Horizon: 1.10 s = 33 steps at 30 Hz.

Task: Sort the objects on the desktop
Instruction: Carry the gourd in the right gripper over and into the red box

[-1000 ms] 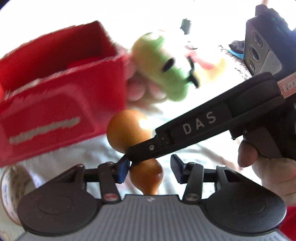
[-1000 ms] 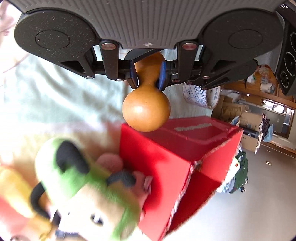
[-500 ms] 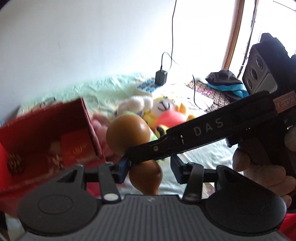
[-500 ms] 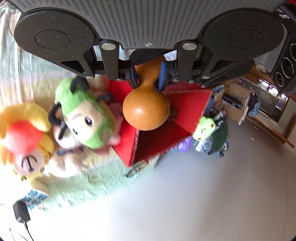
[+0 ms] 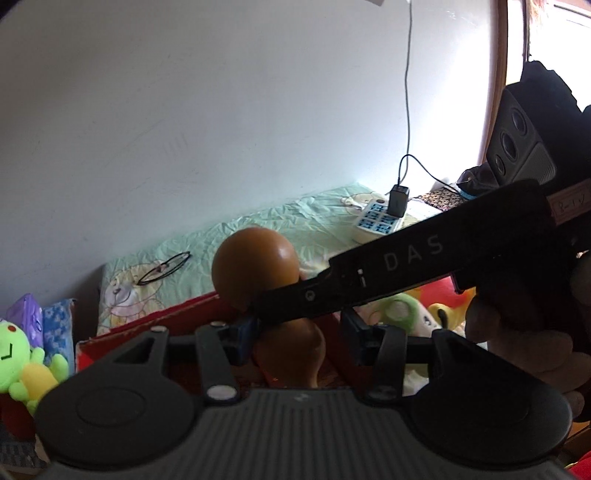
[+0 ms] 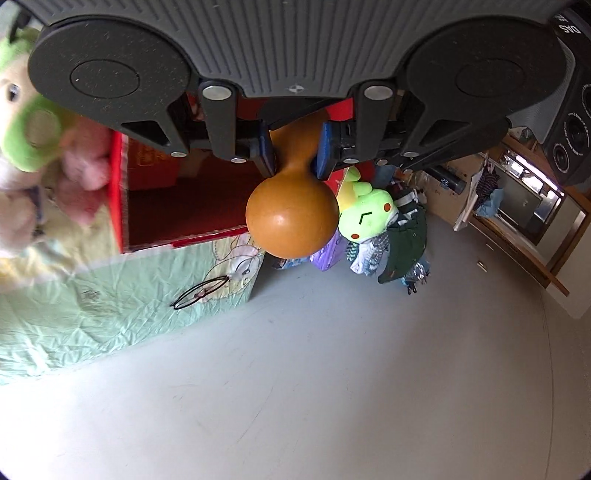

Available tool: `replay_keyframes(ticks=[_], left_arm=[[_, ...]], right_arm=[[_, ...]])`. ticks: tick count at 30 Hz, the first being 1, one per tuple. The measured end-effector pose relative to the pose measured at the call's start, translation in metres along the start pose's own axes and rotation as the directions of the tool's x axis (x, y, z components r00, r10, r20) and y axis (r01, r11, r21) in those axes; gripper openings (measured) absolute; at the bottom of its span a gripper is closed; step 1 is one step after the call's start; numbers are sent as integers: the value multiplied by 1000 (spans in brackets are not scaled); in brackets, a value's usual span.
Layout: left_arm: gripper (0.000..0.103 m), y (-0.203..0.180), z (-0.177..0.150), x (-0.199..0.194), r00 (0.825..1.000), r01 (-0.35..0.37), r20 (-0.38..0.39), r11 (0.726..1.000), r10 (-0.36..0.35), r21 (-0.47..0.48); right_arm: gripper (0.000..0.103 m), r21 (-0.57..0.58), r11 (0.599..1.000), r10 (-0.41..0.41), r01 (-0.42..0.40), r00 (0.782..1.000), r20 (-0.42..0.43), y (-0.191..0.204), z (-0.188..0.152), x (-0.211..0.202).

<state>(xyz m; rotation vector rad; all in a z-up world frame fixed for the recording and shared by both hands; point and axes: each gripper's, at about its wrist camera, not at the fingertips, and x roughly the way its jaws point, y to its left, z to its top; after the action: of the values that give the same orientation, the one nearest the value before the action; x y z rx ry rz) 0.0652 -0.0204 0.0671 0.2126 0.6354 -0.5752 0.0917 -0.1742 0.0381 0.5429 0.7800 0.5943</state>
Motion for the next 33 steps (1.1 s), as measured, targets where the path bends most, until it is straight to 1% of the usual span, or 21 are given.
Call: replay_keyframes(ticks=[5, 11, 15, 19, 20, 21, 23, 25, 26, 27, 31, 33], left_arm=[[50, 40, -21, 20, 997, -1, -82, 999, -2, -32], [50, 71, -44, 54, 984, 13, -177, 999, -22, -49], [50, 84, -52, 75, 968, 25, -246, 996, -47, -88], [50, 86, -56, 87, 951, 26, -304, 995, -55, -99], [49, 85, -57, 91, 946, 27, -319, 995, -57, -96], [49, 83, -58, 94, 942, 30, -332, 996, -58, -89], [47, 80, -59, 100, 937, 36, -345, 997, -58, -69], [47, 78, -60, 105, 931, 31, -362, 998, -49, -56], [47, 79, -59, 108, 927, 34, -371, 997, -54, -62], [48, 80, -59, 109, 928, 33, -370, 997, -54, -64], [54, 80, -58, 109, 930, 36, -363, 998, -55, -60], [55, 81, -58, 109, 931, 40, -359, 997, -61, -66]], right_arm=[[27, 42, 998, -34, 37, 996, -78, -1, -5, 48], [27, 74, 993, -84, 96, 985, -151, -8, -13, 89], [27, 78, 988, -116, 135, 969, -217, -16, -11, 112], [27, 37, 985, -153, 168, 954, -259, -20, -12, 126], [26, 27, 982, -172, 185, 948, -268, -22, -13, 130], [20, 15, 979, -189, 201, 943, -275, -23, -15, 132], [11, 28, 977, -193, 211, 931, -310, -27, -18, 139], [11, 42, 976, -191, 215, 929, -318, -30, -17, 138], [13, 49, 973, -198, 226, 924, -327, -31, -17, 139], [13, 67, 969, -200, 236, 919, -339, -34, -17, 140], [13, 156, 960, -173, 235, 927, -333, -46, -16, 134], [15, 190, 954, -163, 234, 930, -329, -51, -15, 132]])
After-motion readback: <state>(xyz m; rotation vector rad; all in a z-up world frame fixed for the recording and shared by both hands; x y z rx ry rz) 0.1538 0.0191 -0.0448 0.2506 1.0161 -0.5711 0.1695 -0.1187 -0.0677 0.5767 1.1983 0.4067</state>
